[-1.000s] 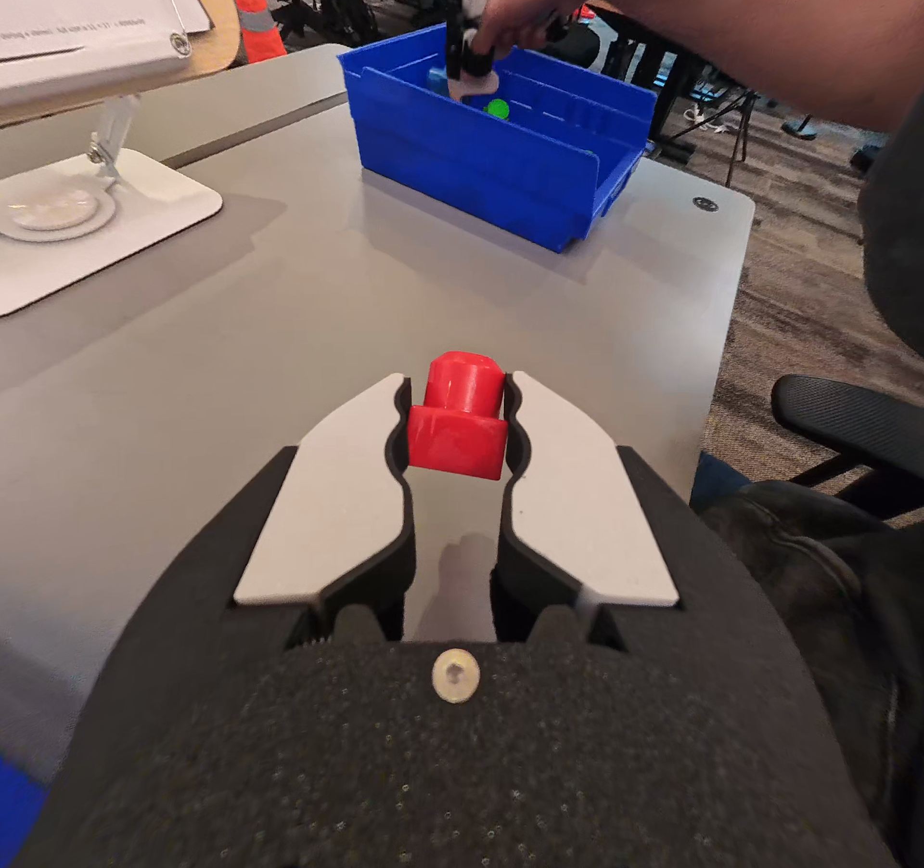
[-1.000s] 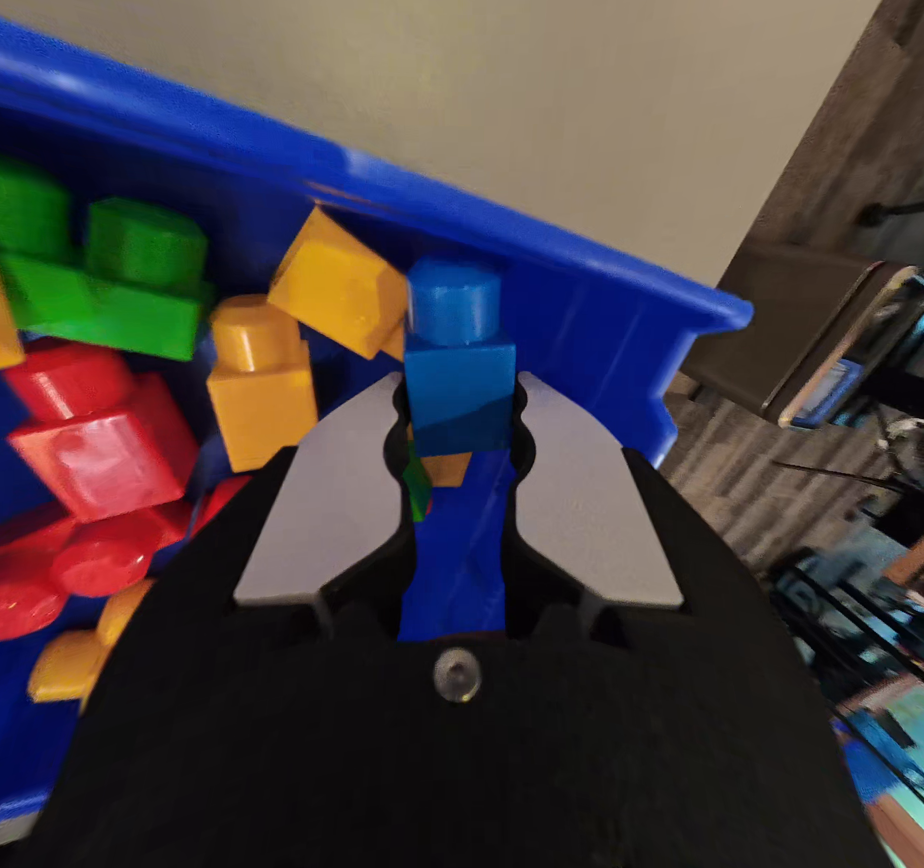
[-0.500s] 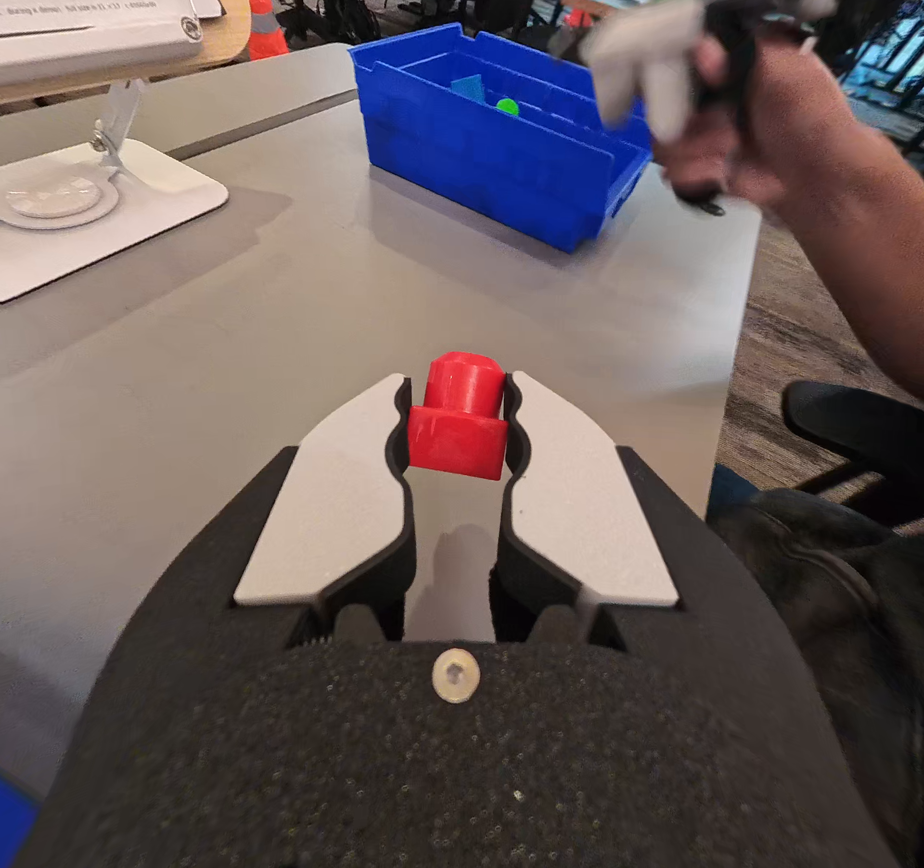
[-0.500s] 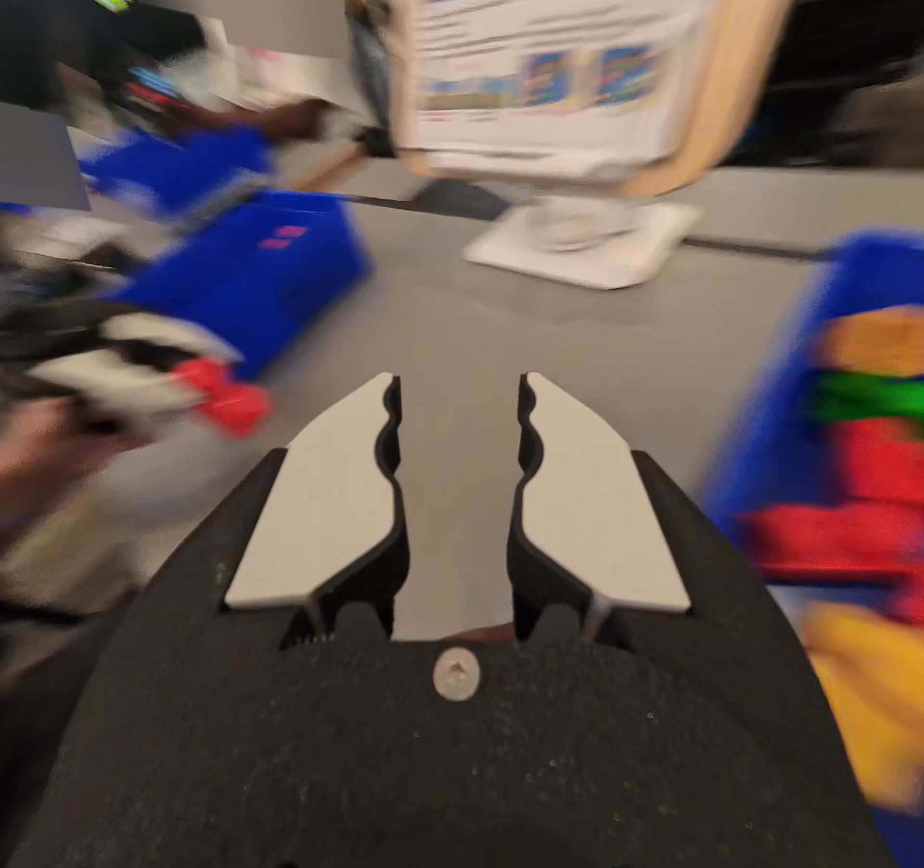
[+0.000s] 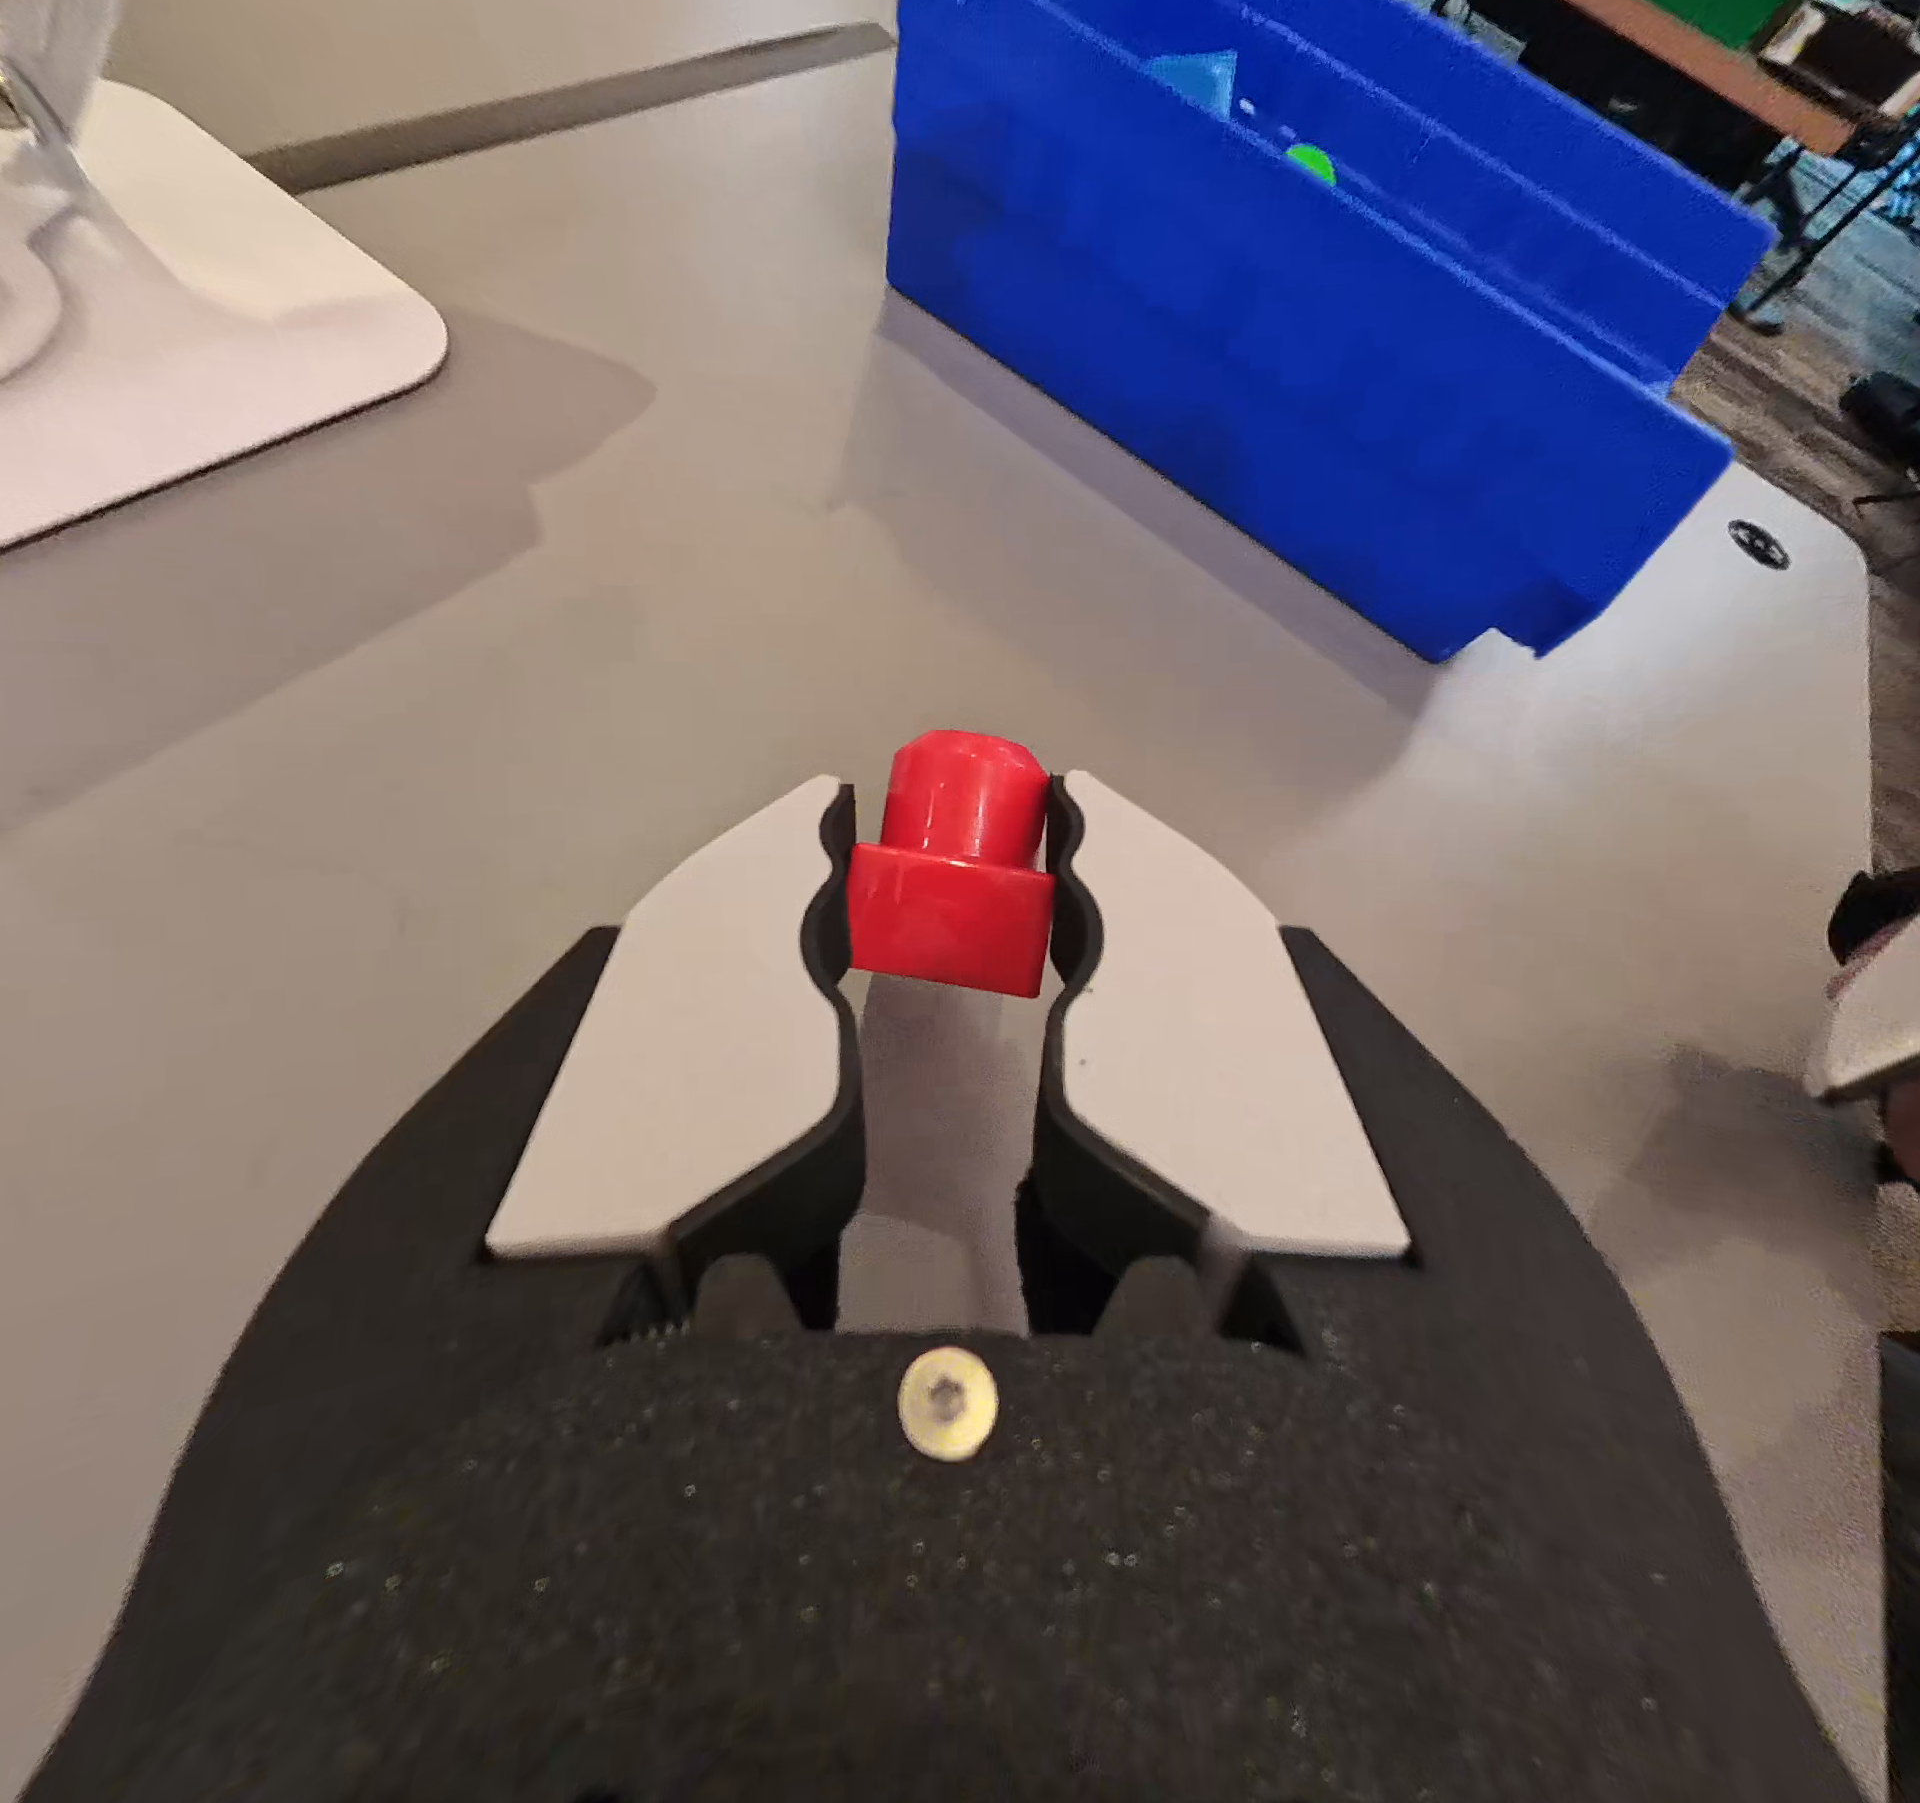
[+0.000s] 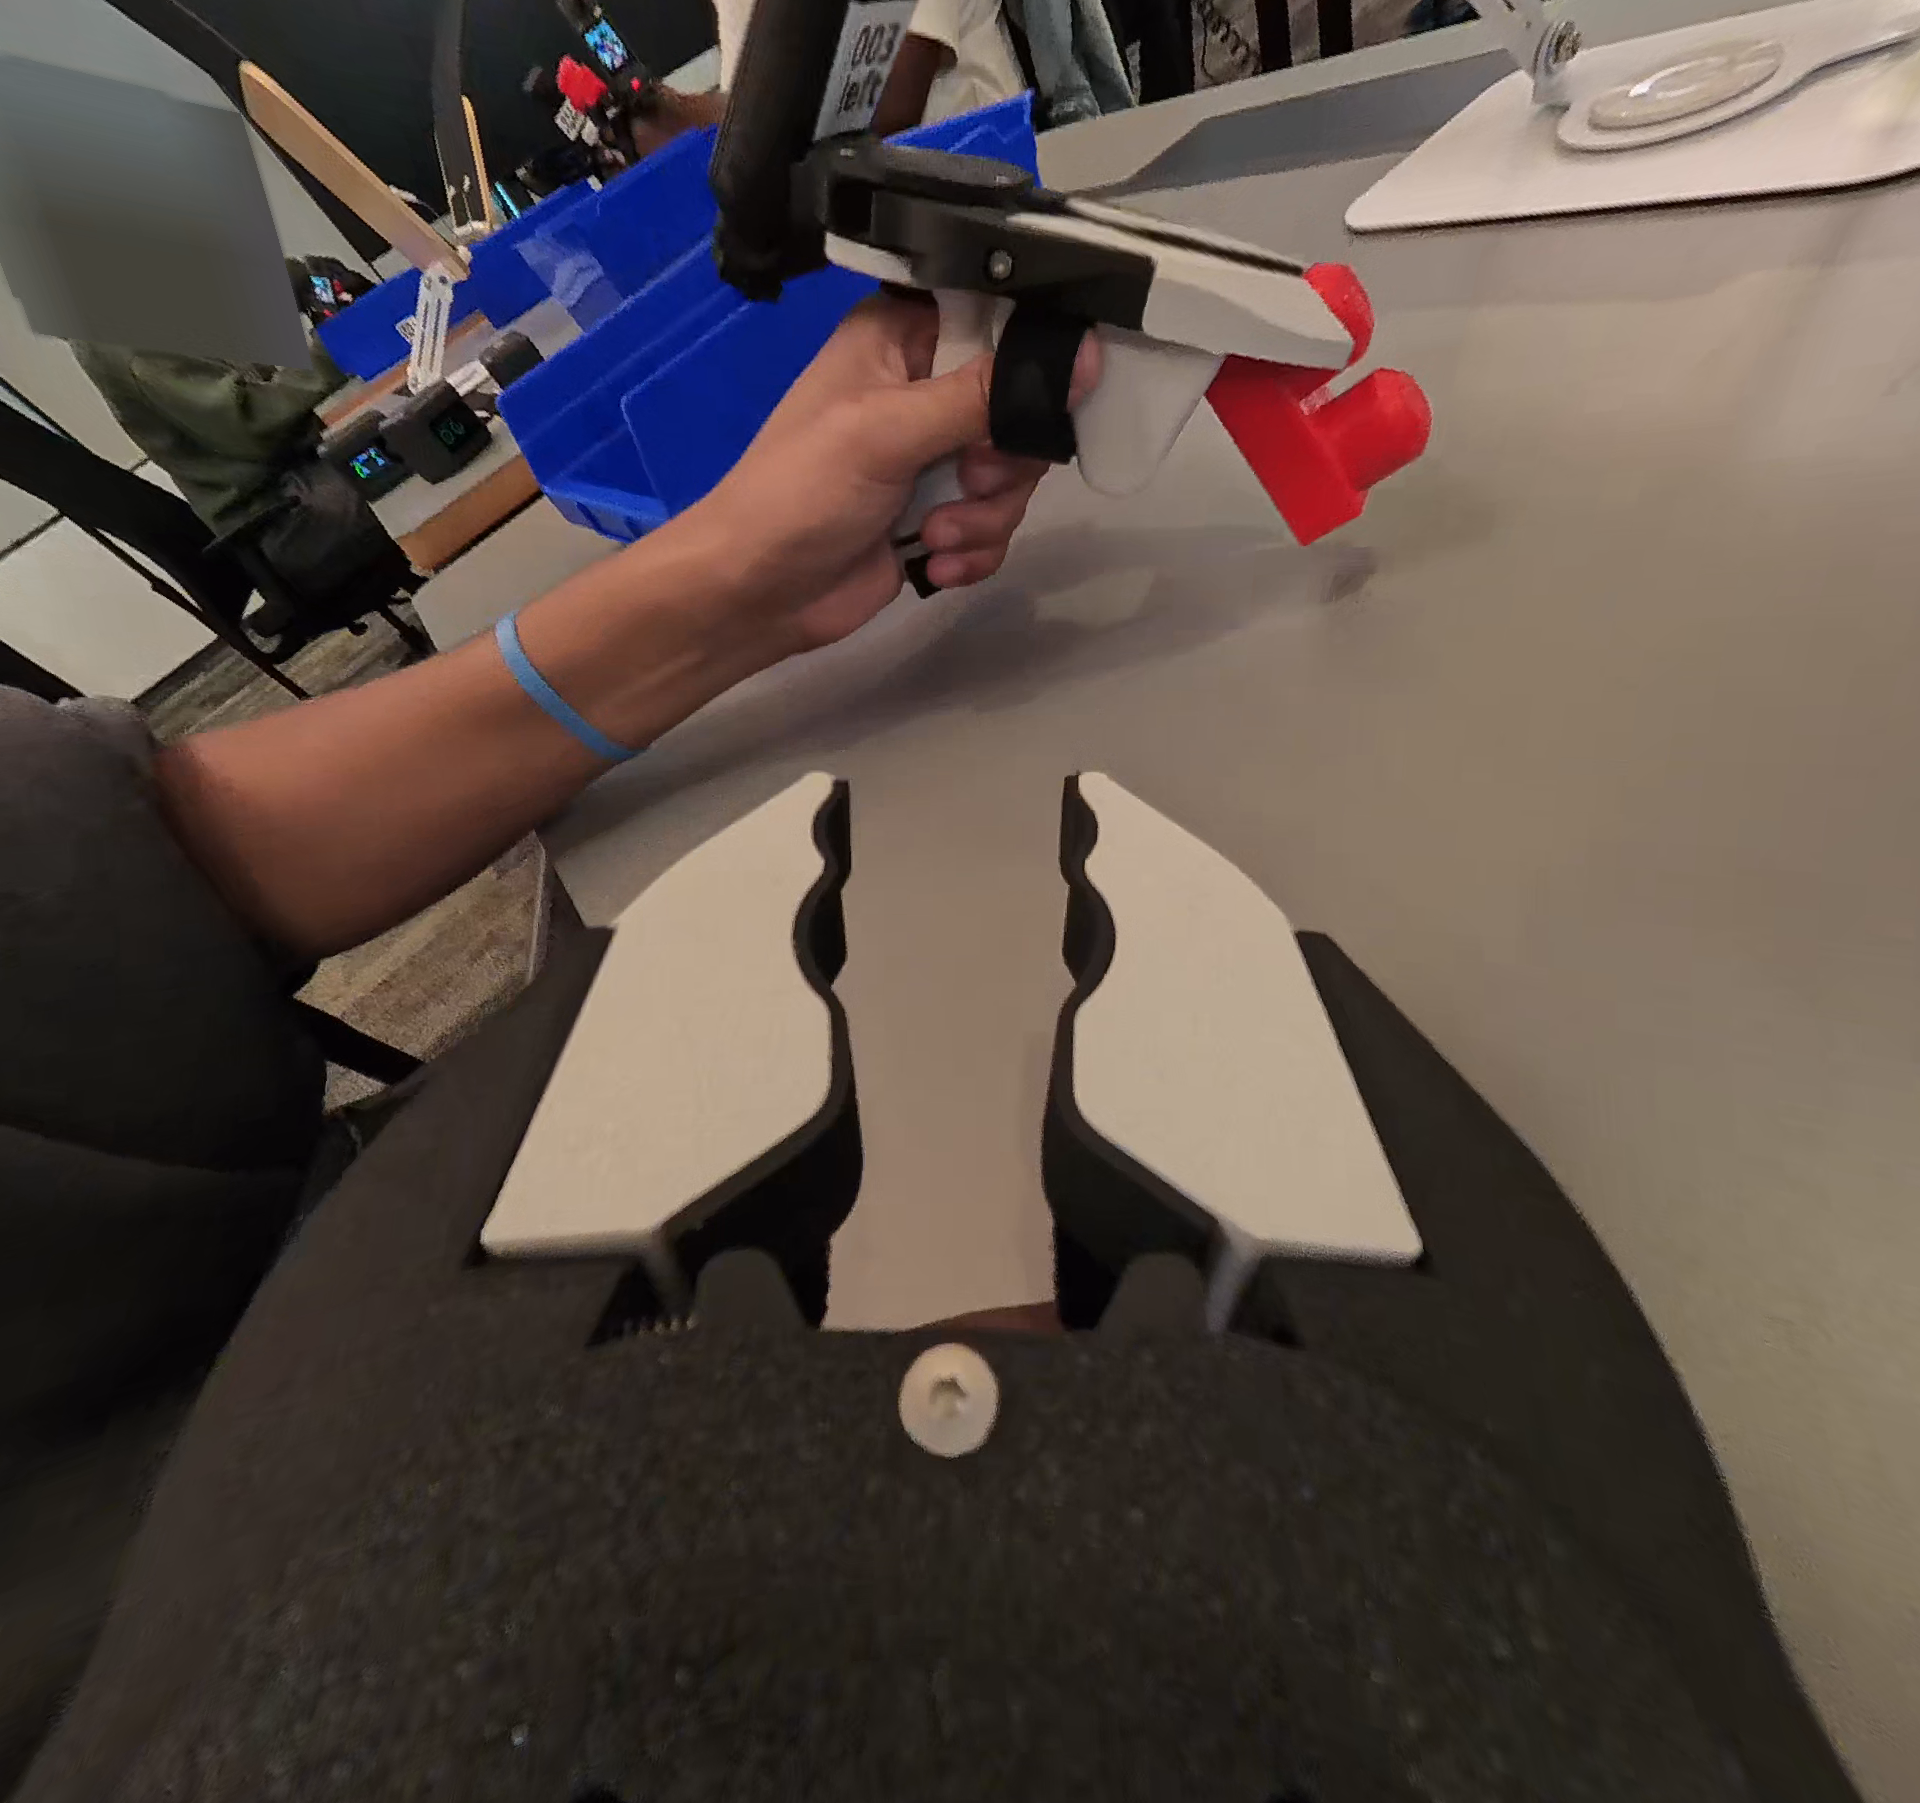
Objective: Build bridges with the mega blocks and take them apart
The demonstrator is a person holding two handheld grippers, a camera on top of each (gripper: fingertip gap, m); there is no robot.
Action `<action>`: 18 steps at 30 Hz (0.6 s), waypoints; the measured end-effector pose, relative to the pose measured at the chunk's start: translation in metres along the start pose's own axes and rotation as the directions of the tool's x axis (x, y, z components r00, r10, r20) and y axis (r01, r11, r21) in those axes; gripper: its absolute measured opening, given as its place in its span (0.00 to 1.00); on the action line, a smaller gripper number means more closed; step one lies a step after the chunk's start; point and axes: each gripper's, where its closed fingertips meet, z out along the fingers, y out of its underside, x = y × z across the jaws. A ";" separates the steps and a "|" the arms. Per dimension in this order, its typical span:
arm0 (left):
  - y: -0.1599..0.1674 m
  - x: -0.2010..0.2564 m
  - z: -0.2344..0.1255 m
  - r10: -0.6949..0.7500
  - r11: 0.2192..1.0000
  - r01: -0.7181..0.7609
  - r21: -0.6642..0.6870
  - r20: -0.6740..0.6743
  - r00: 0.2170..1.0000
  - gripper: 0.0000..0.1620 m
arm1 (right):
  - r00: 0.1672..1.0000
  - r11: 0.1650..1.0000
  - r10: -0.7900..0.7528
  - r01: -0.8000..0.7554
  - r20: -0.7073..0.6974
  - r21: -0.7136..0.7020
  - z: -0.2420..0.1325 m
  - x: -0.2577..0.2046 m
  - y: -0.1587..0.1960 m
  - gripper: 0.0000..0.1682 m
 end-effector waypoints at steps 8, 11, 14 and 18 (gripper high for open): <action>0.033 0.002 -0.019 0.034 0.996 -0.033 -0.081 0.013 0.999 0.21 | 0.999 0.996 -0.044 0.044 0.000 -0.074 0.000 -0.003 0.012 0.22; 0.056 0.001 -0.032 0.018 0.987 -0.015 -0.159 0.014 1.000 0.20 | 0.996 0.992 -0.084 0.081 -0.032 -0.101 0.001 -0.003 0.016 0.22; 0.072 -0.001 -0.038 0.002 0.982 0.002 -0.190 0.021 1.000 0.20 | 0.994 0.989 -0.088 0.079 -0.066 -0.123 0.005 0.001 0.018 0.23; 0.073 0.006 -0.045 -0.048 0.985 0.045 -0.168 -0.011 0.999 0.34 | 0.986 0.983 -0.102 0.079 -0.132 -0.164 0.012 0.010 0.025 0.27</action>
